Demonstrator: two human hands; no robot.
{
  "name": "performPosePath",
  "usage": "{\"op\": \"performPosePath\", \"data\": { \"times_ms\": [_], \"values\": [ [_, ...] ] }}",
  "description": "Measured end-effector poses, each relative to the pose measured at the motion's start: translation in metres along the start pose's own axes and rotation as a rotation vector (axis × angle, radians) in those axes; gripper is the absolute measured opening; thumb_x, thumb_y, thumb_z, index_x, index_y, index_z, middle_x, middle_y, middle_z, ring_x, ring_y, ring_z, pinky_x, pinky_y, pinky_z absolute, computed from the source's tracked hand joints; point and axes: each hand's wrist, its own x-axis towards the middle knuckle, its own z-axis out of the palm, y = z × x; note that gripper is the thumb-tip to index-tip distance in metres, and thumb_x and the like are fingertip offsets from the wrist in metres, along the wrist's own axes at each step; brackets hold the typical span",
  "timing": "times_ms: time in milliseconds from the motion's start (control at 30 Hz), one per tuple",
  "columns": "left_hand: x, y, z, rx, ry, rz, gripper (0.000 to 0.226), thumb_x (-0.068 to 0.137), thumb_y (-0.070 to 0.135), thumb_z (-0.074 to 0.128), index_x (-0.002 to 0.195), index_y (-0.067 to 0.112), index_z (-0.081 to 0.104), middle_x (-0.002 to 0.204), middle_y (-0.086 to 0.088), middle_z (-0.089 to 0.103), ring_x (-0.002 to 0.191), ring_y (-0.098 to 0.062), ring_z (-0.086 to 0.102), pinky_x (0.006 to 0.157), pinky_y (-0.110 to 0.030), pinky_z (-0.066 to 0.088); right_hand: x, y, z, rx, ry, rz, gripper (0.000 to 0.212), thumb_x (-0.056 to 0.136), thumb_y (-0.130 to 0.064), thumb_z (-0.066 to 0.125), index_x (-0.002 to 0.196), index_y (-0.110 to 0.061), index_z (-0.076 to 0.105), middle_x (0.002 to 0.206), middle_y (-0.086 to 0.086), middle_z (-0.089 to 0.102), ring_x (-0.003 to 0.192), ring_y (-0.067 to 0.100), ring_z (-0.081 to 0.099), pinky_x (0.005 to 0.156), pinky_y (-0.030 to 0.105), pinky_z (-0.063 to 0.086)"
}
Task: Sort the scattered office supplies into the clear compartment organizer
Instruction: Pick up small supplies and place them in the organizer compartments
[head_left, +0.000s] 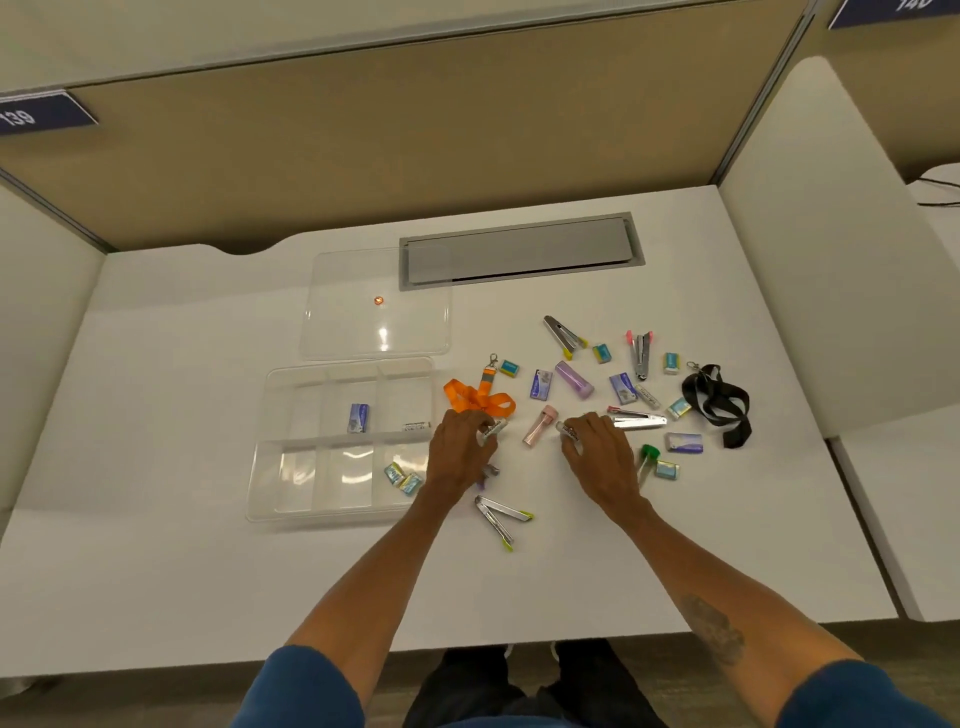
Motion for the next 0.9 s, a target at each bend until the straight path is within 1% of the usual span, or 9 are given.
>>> {"op": "performPosePath", "data": {
  "times_ms": [133,233,333,400,500,600,667,767,900],
  "values": [
    [0.001,-0.018,-0.024,-0.057,0.168,-0.073,0.022,0.086,0.034,0.065,0.105,0.022,0.065,0.099,0.004,0.067,0.095,-0.020,0.051,0.077,-0.035,0.044,0.029,-0.055,0.006,0.190,0.026,-0.021,0.017,0.086,-0.020,0.067,0.101,-0.013,0.065,0.091,0.005,0.066,0.083,0.023,0.059,0.069,0.035,0.048],
    [0.004,-0.038,-0.038,-0.048,0.277,-0.135,0.019,0.089,0.038,0.062,0.100,0.023,0.066,0.097,0.007,0.068,0.093,-0.019,0.052,0.076,-0.035,0.044,0.049,-0.099,0.011,0.325,0.018,0.002,0.018,0.091,-0.027,0.061,0.103,-0.015,0.065,0.096,0.004,0.066,0.090,0.021,0.058,0.075,0.034,0.048],
    [0.009,-0.064,-0.053,-0.002,0.327,-0.201,0.016,0.089,0.035,0.062,0.098,0.022,0.067,0.094,0.004,0.071,0.091,-0.022,0.054,0.078,-0.037,0.046,0.067,-0.141,0.023,0.437,-0.064,0.023,0.019,0.093,-0.031,0.056,0.102,-0.017,0.065,0.098,0.002,0.066,0.092,0.017,0.056,0.080,0.031,0.046],
    [0.012,-0.078,-0.060,0.065,0.330,-0.213,0.015,0.089,0.033,0.062,0.098,0.022,0.067,0.092,0.003,0.071,0.089,-0.023,0.054,0.078,-0.036,0.043,0.074,-0.163,0.035,0.466,-0.064,-0.026,0.017,0.092,-0.030,0.057,0.099,-0.017,0.066,0.094,0.000,0.067,0.089,0.016,0.056,0.079,0.034,0.048],
    [0.016,-0.093,-0.068,0.169,0.299,-0.211,0.015,0.090,0.030,0.061,0.100,0.021,0.067,0.090,0.001,0.071,0.088,-0.024,0.055,0.073,-0.035,0.040,0.081,-0.184,0.052,0.372,-0.077,-0.089,0.015,0.091,-0.027,0.059,0.097,-0.015,0.066,0.101,0.002,0.067,0.093,0.020,0.055,0.077,0.040,0.049],
    [0.020,-0.102,-0.071,0.256,0.252,-0.204,0.015,0.090,0.028,0.061,0.100,0.019,0.068,0.089,-0.001,0.071,0.087,-0.024,0.056,0.071,-0.035,0.039,0.085,-0.194,0.068,0.181,-0.096,-0.120,0.013,0.084,-0.024,0.066,0.091,-0.014,0.070,0.125,0.007,0.059,0.108,0.025,0.052,0.080,0.043,0.048],
    [0.023,-0.106,-0.070,0.306,0.213,-0.188,0.015,0.091,0.028,0.060,0.100,0.019,0.068,0.090,0.000,0.071,0.088,-0.024,0.056,0.071,-0.034,0.038,0.084,-0.195,0.077,0.073,-0.123,-0.126,0.011,0.079,-0.023,0.072,0.085,-0.014,0.070,0.138,0.009,0.051,0.118,0.029,0.049,0.084,0.044,0.046],
    [0.027,-0.112,-0.064,0.362,0.148,-0.162,0.018,0.092,0.031,0.059,0.102,0.020,0.068,0.093,0.000,0.072,0.093,-0.024,0.056,0.075,-0.034,0.039,0.082,-0.197,0.087,0.021,-0.150,-0.106,0.010,0.074,-0.019,0.076,0.078,-0.013,0.070,0.147,0.012,0.042,0.130,0.033,0.043,0.092,0.049,0.042],
    [0.028,-0.117,-0.059,0.366,0.143,-0.162,0.018,0.091,0.033,0.061,0.101,0.021,0.069,0.093,0.001,0.073,0.093,-0.024,0.057,0.076,-0.035,0.041,0.084,-0.199,0.091,0.027,-0.211,-0.092,0.012,0.083,-0.023,0.070,0.090,-0.013,0.070,0.153,0.009,0.031,0.139,0.030,0.031,0.104,0.052,0.030]
  ]
}}
